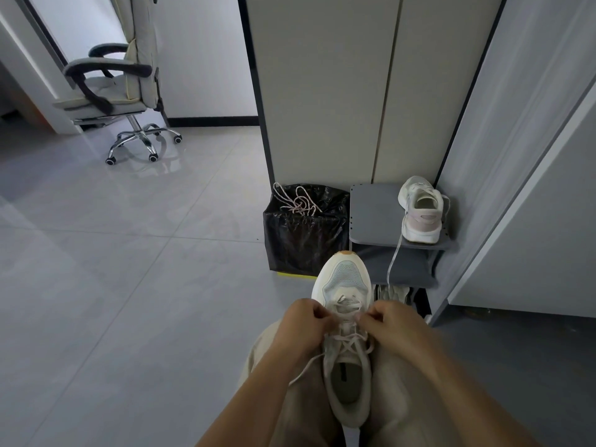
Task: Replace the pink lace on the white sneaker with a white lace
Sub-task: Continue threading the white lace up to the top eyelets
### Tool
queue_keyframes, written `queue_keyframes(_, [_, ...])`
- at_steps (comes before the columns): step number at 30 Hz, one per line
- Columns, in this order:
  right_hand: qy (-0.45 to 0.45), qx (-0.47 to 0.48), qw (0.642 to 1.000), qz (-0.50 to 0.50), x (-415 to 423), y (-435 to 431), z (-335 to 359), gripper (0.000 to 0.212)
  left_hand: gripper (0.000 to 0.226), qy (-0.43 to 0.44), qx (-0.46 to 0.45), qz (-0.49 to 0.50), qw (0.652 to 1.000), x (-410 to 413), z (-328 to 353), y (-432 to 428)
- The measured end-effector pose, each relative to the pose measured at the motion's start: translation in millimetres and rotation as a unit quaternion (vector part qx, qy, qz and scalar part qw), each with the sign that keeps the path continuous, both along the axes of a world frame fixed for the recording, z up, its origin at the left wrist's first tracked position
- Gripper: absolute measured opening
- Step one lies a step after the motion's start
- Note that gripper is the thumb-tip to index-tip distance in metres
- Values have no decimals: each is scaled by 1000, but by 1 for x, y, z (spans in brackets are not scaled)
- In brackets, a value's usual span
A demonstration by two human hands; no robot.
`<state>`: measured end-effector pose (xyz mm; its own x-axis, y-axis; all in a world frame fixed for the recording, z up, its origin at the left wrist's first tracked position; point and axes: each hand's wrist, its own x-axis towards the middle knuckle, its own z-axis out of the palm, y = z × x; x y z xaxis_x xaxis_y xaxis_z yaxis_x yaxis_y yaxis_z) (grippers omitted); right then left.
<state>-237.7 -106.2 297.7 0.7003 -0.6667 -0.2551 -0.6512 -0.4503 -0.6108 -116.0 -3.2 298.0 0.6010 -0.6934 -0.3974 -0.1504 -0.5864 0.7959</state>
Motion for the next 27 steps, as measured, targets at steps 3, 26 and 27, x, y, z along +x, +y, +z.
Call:
queue_keyframes(3, [4,48,999,6,4,-8,2,34,9,22,33,-8,999,6,7,-4])
queue_keyframes(26, [16,16,999,41,-14,18,15,22,22,-240,87,-88,963,-24,14,14])
queue_keyframes(27, [37,-27,997,55,-15,24,16,25,24,-257,97,-97,957,-23,12,12])
